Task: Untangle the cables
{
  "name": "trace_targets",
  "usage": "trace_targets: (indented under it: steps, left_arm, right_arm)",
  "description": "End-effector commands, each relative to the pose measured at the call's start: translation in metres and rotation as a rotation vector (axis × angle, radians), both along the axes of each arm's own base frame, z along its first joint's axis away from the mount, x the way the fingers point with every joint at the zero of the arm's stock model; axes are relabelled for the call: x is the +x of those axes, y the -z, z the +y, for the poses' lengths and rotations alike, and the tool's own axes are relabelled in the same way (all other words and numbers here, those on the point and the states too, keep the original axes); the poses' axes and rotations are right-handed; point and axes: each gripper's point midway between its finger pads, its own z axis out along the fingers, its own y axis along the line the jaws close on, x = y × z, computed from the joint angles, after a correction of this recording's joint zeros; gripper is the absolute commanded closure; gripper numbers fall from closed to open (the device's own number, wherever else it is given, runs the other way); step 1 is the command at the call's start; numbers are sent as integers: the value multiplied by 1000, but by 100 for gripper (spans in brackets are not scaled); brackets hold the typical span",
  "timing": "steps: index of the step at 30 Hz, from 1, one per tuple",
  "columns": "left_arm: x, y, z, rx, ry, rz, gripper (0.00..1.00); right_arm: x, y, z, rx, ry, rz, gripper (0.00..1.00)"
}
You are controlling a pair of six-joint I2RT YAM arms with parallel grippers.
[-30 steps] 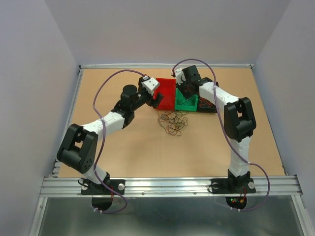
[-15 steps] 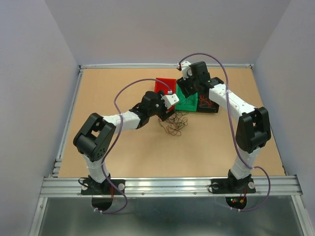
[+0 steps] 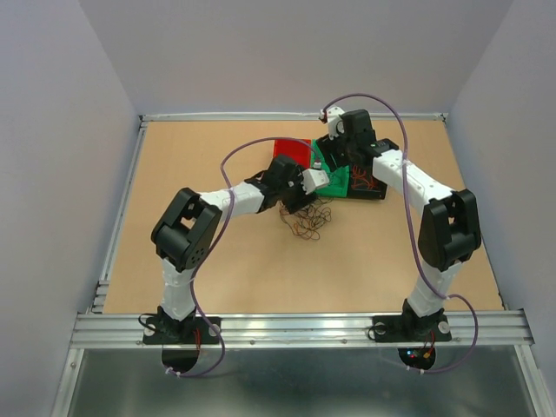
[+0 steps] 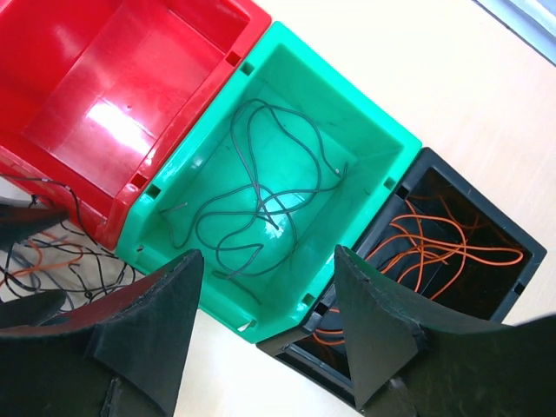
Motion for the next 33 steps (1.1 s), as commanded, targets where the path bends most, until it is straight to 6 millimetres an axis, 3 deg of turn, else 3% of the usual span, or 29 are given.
trace_targets:
  steps: [1, 2, 3, 4, 6, 10, 13, 18, 20, 23, 26, 33]
  left_arm:
    - [-24, 17, -10, 83, 90, 123, 46]
    - [-23, 23, -14, 98, 102, 148, 55]
    - [-28, 26, -13, 113, 112, 170, 73]
    - [-30, 26, -14, 109, 123, 172, 82]
    - [-33, 9, -20, 51, 141, 156, 100]
    - [-48, -48, -23, -111, 199, 126, 100]
    - [-60, -74, -22, -180, 239, 149, 100]
    - [-73, -107, -19, -267, 287, 145, 100]
    - [-77, -120, -15, -307, 286, 135, 100]
    - [-65, -146, -4, -387, 248, 73, 100]
    - [-63, -163, 5, -440, 236, 45, 100]
    - [-70, -188, 17, -522, 254, 20, 100]
  right_arm:
    - [5, -19, -2, 41, 16, -65, 33]
    - [5, -18, -2, 45, 17, -63, 33]
    - [5, -20, -3, 49, 18, -67, 33]
    - [5, -19, -3, 51, 18, -65, 33]
    - [3, -23, -3, 66, 10, -69, 33]
    - [-8, -32, 4, 108, -38, -77, 33]
    - [-21, -44, 11, 146, -99, -91, 33]
    - [-47, -57, 30, 208, -267, -107, 33]
    - [-59, -59, 35, 216, -333, -111, 28]
    - [-82, -60, 52, 272, -485, -96, 18]
    - [-91, -62, 57, 296, -533, -89, 15]
    - [-129, -65, 73, 378, -733, -76, 14]
